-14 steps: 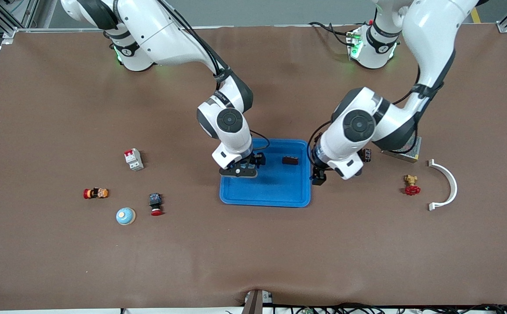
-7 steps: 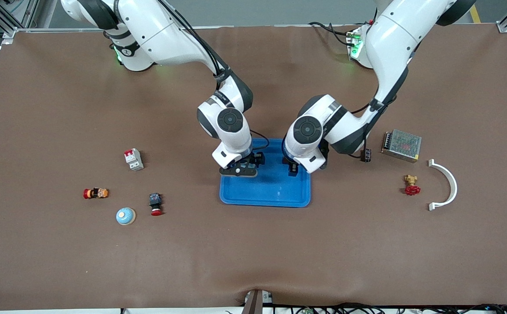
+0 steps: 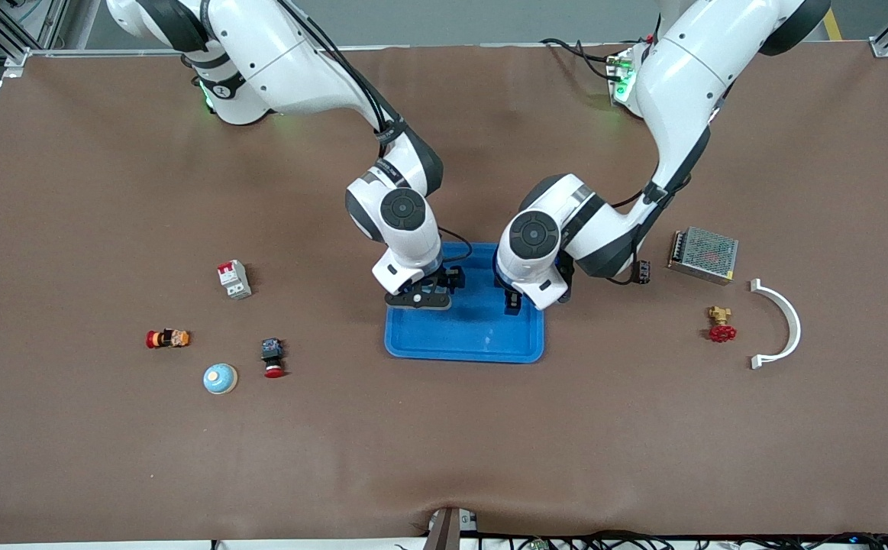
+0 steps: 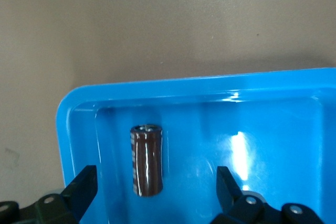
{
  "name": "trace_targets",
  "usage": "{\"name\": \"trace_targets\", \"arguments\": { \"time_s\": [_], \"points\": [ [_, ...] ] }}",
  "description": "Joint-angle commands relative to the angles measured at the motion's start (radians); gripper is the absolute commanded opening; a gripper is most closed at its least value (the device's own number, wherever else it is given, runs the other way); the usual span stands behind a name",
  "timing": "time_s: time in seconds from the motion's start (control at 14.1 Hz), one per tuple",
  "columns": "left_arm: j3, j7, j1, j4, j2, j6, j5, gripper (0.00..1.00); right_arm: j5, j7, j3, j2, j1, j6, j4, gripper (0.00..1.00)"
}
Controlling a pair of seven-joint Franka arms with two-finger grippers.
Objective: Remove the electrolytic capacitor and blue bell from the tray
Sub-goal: 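Grasp the second capacitor with the left gripper while the right grasps bell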
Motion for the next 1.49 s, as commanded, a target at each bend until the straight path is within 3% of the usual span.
{"name": "trace_targets", "arguments": {
  "time_s": [0.0, 0.71, 1.07, 1.42],
  "points": [
    [0.001, -0.008, -0.021, 0.018, 0.037, -0.014, 0.034, 1.00, -0.031, 0.021, -0.015, 0.004, 0.018, 0.028, -0.014, 1.00],
    [0.001, -0.010, -0.039, 0.015, 0.051, -0.011, 0.039, 1.00, -0.032, 0.021, -0.015, 0.012, 0.019, 0.041, -0.020, 1.00],
    [0.001, -0.010, -0.044, 0.017, 0.064, -0.011, 0.059, 1.00, -0.032, 0.021, -0.015, 0.012, 0.019, 0.041, -0.021, 0.70],
    [0.003, -0.005, -0.042, 0.017, 0.068, -0.011, 0.060, 1.00, -0.032, 0.021, -0.015, 0.011, 0.019, 0.041, -0.021, 0.58]
  ]
}}
